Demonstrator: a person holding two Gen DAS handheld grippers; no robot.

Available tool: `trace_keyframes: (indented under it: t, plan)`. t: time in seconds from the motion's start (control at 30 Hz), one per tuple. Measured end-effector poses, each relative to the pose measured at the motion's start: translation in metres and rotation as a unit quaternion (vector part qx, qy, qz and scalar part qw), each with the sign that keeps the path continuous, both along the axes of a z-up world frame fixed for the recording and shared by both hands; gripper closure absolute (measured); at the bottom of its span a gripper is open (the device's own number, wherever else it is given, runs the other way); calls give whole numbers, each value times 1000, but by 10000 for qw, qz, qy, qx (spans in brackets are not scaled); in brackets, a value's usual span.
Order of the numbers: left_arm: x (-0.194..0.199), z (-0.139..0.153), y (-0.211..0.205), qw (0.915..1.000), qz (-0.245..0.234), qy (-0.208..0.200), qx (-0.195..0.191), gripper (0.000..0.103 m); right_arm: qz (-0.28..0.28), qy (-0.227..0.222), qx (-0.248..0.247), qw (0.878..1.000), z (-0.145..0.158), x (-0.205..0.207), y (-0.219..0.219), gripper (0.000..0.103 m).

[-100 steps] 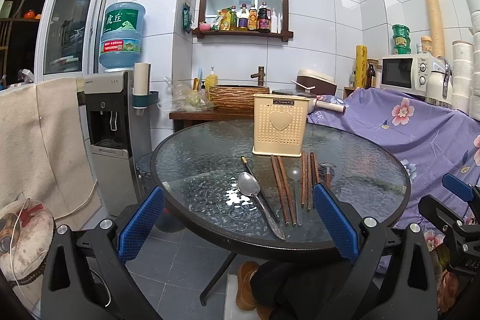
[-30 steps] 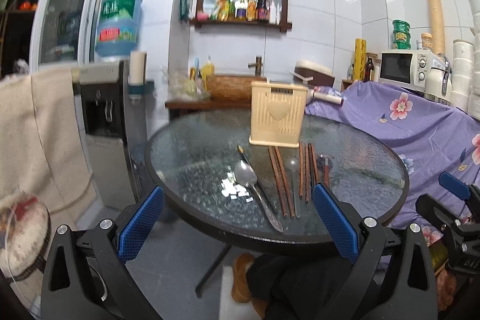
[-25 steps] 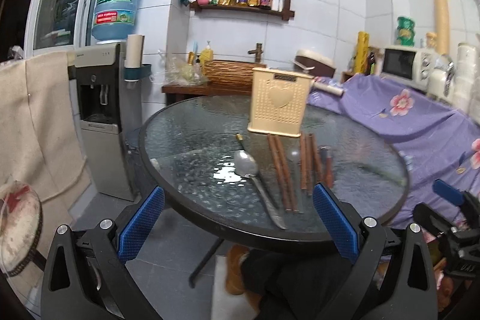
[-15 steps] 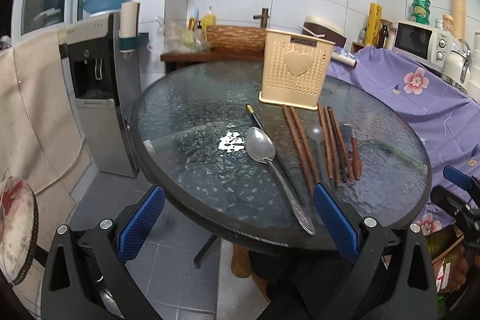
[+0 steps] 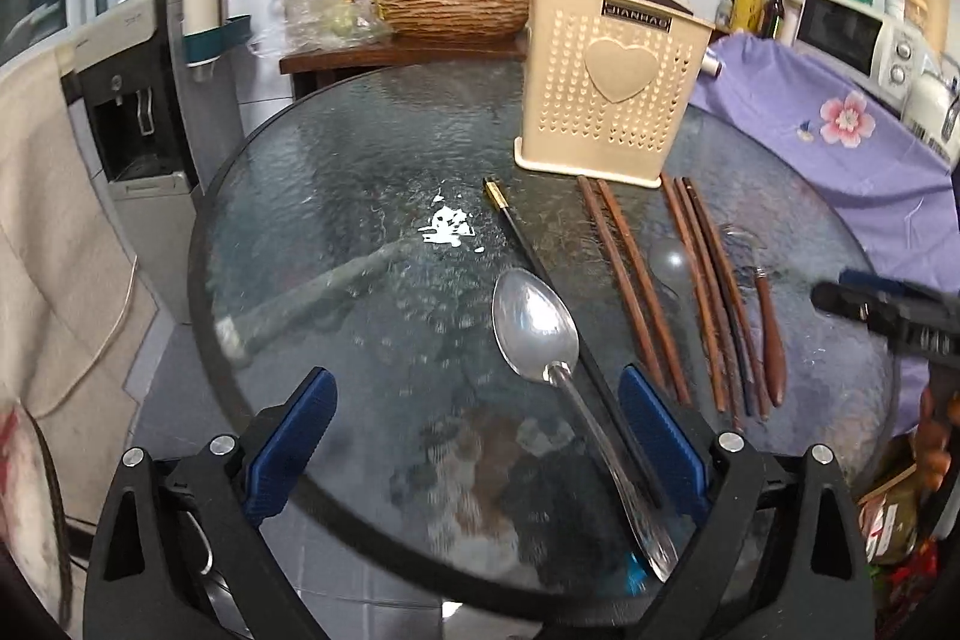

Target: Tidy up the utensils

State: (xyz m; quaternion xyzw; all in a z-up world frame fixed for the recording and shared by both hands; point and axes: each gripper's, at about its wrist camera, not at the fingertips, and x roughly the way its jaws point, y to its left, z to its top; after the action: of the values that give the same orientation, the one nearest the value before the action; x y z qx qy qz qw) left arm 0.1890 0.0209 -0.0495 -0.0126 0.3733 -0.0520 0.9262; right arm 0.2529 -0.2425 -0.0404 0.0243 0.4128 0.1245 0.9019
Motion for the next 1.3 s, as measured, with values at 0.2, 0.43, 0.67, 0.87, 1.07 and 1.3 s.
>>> trace_keyframes:
  t: [0.2, 0.43, 0.67, 0.87, 1.07, 1.3]
  plan:
    - [17, -5, -2, 9997, -70, 232, 77, 19, 10, 270, -280, 9992, 1, 34, 13, 25]
    - [28, -7, -13, 9991, -164, 330, 197, 20, -48, 630, -184, 9978, -9, 51, 12, 35]
    - [41, -15, -21, 9987, 1, 503, 125, 27, -169, 881, -92, 9959, -18, 59, 11, 44]
    - [40, -19, -22, 9985, 91, 536, 24, 28, -230, 929, -147, 9953, -25, 66, 15, 53]
    - [40, -17, -16, 9983, 149, 558, -56, 28, -262, 929, -240, 9950, -25, 77, 17, 54]
    - [42, -17, -15, 9982, 182, 575, 20, 30, -255, 910, -532, 9941, -26, 91, 17, 56]
